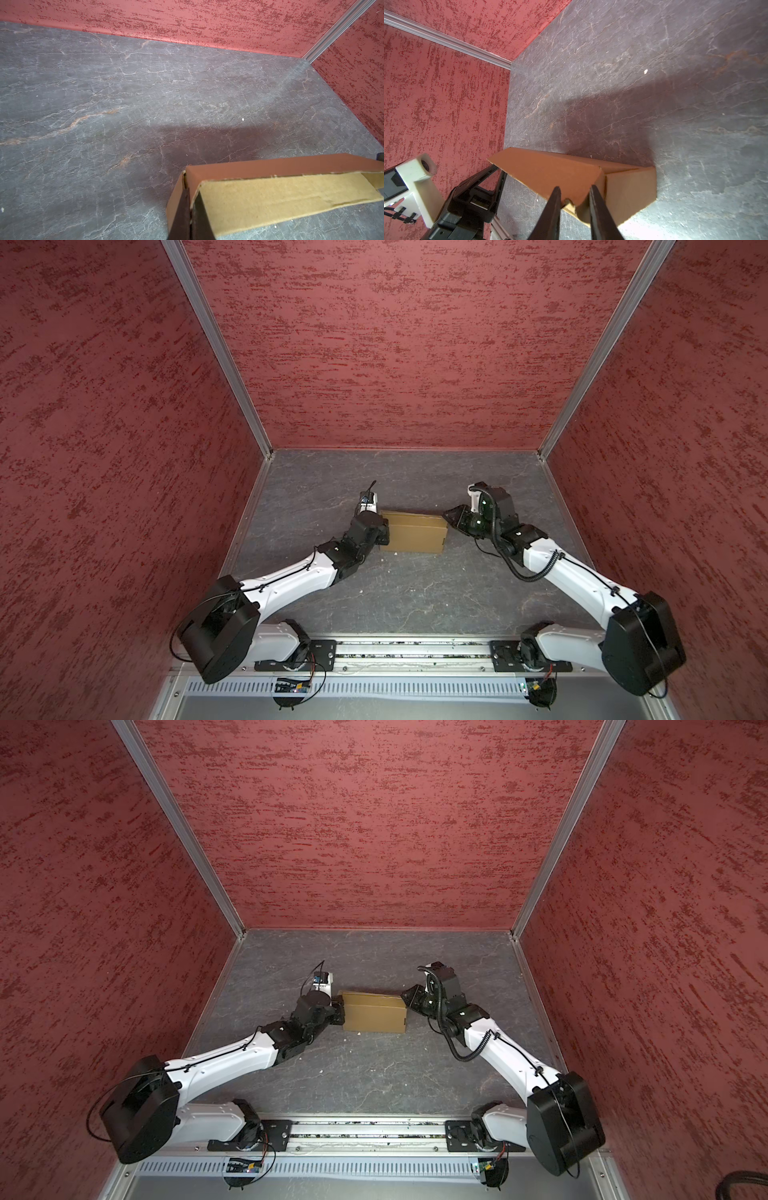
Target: Fold the paper box
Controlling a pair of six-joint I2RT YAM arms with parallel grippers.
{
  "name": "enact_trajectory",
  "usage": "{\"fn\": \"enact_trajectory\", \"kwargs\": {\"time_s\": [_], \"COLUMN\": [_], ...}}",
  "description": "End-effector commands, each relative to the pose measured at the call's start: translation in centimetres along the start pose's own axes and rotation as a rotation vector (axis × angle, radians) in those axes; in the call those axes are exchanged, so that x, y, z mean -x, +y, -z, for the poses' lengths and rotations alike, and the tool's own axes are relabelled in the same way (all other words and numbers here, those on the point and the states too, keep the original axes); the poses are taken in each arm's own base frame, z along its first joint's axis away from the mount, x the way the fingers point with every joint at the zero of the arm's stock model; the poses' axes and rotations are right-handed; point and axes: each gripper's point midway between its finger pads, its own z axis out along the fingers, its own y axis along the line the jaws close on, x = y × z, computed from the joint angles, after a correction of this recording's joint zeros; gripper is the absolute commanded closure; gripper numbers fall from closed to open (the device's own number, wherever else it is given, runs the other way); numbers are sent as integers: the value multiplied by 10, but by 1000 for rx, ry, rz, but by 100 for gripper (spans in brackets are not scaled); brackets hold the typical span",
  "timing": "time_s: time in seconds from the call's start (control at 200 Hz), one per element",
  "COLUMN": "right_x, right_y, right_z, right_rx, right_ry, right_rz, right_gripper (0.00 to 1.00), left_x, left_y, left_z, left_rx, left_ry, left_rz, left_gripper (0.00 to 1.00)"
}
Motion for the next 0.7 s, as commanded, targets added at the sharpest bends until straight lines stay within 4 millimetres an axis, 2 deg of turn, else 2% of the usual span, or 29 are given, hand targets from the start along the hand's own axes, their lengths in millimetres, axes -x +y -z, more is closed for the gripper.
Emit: {"fn": "enact_trajectory", "kwargs": {"time_s": [0.0,0.205,0.691], "right_x": [-21,-18,-20], "right_y": [-9,-9,-12], "right_z": [-3,-3,-2], "right_rx": [-23,-24,-26], "right_ry": [61,50,38], "right_rz": [-28,-27,-35], "right_gripper": [76,76,78], "left_x": [-86,-83,-82], "left_y": [30,32,35], "left_z": [-3,-1,4], "left_rx": [85,96,103], "left_ry": [279,273,258], "left_rz": [-86,-86,-81], "left_gripper": [100,100,84]}}
